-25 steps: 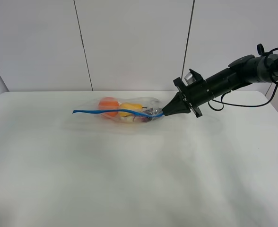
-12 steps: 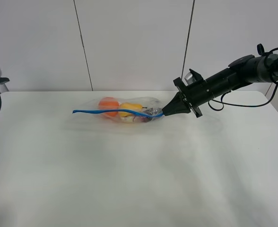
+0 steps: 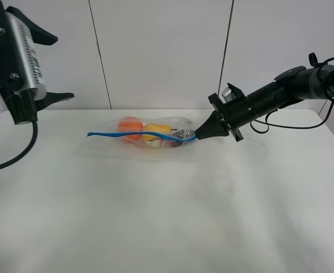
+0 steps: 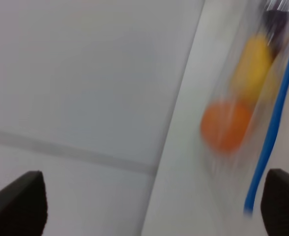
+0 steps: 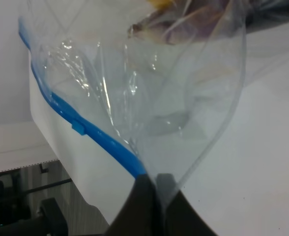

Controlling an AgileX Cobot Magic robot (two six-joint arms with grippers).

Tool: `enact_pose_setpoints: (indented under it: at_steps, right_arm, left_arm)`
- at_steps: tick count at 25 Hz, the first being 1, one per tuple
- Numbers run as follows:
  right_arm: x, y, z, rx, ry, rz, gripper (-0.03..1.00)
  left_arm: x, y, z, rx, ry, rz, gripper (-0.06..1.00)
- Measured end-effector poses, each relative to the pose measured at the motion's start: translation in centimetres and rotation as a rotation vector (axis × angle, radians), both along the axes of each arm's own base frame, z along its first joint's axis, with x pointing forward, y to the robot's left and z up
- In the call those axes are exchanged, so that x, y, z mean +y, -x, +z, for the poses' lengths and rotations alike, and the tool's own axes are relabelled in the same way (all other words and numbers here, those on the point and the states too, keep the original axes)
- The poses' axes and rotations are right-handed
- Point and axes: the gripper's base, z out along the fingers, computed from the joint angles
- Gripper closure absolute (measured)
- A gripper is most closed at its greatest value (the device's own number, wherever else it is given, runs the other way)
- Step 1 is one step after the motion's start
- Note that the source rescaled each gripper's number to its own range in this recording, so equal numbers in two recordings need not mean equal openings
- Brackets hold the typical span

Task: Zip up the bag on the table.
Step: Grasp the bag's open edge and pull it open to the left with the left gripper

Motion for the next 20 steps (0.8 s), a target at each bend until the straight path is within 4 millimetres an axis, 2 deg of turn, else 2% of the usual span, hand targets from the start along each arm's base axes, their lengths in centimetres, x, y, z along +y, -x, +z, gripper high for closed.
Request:
enact_pose_setpoints:
  at_steps: [4,11,15,20]
  right_arm:
    - [0.0,0.0,0.0,0.001,0.002,0.001,0.96]
    - [0.0,0.0,0.0,0.008,0.002,-0.004,0.96]
    - [0.0,0.0,0.0,0.009,0.002,-0.005,0.96]
    - [0.0,0.0,0.0,0.012,0.002,-0.007,0.96]
  left_arm:
    - [-3.9,-0.4,-1.3,0.023,0.009,-0.11,-0.06]
    - [-9.9,-2.0,-6.0,0.078,-0.051,-0.187,-0.06]
    - [-12.3,-3.1,-9.4,0.104,-0.104,-0.173,-0.06]
    - [-14.1,-4.3,-13.9,0.144,-0.179,-0.139,-0.06]
